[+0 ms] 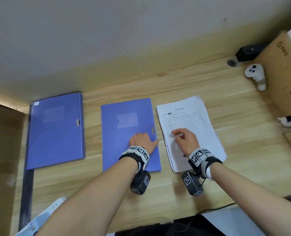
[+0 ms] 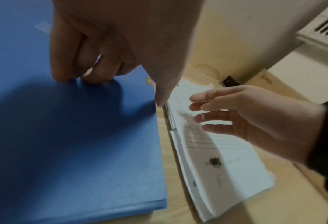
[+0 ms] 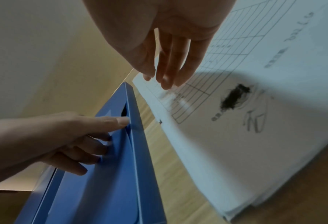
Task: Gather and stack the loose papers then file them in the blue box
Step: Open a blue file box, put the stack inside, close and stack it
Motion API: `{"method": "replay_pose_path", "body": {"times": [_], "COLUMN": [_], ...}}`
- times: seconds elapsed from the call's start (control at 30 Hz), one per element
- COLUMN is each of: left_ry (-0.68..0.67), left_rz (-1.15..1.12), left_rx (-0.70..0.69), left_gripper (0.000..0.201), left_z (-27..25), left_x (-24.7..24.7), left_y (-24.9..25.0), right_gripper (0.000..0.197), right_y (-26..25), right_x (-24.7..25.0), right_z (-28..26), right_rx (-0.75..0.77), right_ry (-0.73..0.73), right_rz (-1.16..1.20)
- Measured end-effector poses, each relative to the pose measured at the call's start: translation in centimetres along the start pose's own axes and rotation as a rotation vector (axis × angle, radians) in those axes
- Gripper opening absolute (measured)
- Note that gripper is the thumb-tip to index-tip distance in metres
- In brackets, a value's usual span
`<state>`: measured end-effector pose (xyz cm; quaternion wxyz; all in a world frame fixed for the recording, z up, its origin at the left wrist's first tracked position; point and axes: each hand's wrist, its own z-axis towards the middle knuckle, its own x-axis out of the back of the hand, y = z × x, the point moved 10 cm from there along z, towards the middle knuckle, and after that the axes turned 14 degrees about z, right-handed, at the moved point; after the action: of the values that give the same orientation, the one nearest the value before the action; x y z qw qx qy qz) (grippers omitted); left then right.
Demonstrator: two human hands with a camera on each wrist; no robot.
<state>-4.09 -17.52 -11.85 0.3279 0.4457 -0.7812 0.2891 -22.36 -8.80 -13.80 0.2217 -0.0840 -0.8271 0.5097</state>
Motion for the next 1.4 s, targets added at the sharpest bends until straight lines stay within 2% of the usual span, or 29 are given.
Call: {"method": "replay_pose_path", "body": {"times": [0.17,0.33,0.43,0.53,0.63,0.73,0.83,0.93,1.0,1.13,1.27,1.33,1.4], "left_ry": [-0.002,-0.043,-0.066,-0.059,-0.03,0.061,0.155,0.147,0.131,0.141,0.23,0.267,0.319], "left_rz": [-0.021,-0.199,-0.4,-0.747,-1.085,-1.171,-1.041,-0.814,-0.647,-0.473,-0.355,-0.264,-0.09], "left_rx": [0.069,0.106,0.152,0.202,0.266,0.223,0.141,0.094,0.118,0.244,0.39,0.397,0.37], "left_gripper": [0.052,0.049,0.045,0.036,0.055,0.045,0.039,0.053,0.058,0.051,0.077,0.094,0.103], "left_z": [1.1,0.6,-0.4,-1.9,-4.2,-6.2,-7.6,-8.5,-9.1,-10.5,-11.6,-12.0,-11.5], "left_x": [0.7,0.6,0.6,1.0,1.2,2.7,5.9,8.6,9.8,10.2,8.6,7.3,5.8], "left_y": [0.0,-1.0,-2.3,-3.4,-5.4,-7.4,-9.6,-12.2,-14.7,-20.8,-25.7,-26.7,-27.1], "right_gripper": [0.028,0.022,0.027,0.03,0.031,0.033,0.038,0.039,0.037,0.043,0.057,0.059,0.057], "right_y": [0.8,0.2,-1.3,-3.5,-4.9,-5.0,-5.5,-6.0,-6.1,-6.0,-6.2,-6.0,-6.0], "right_x": [0.6,0.6,-1.1,-4.2,-7.3,-10.5,-12.6,-14.0,-14.5,-15.2,-15.4,-15.5,-15.6], "right_z": [0.1,0.5,1.0,0.9,0.0,-1.3,-2.7,-4.0,-4.2,-4.1,-3.9,-3.9,-3.9], "right_rx": [-0.019,-0.037,-0.023,0.061,0.123,0.14,0.205,0.243,0.206,0.112,0.05,0.039,0.043], "right_ry": [-0.02,-0.07,-0.123,-0.244,-0.366,-0.514,-0.631,-0.711,-0.731,-0.753,-0.742,-0.737,-0.725], "right_rz": [0.014,0.018,0.003,-0.058,-0.14,-0.268,-0.454,-0.741,-0.858,-0.93,-0.971,-0.994,-0.993]}}
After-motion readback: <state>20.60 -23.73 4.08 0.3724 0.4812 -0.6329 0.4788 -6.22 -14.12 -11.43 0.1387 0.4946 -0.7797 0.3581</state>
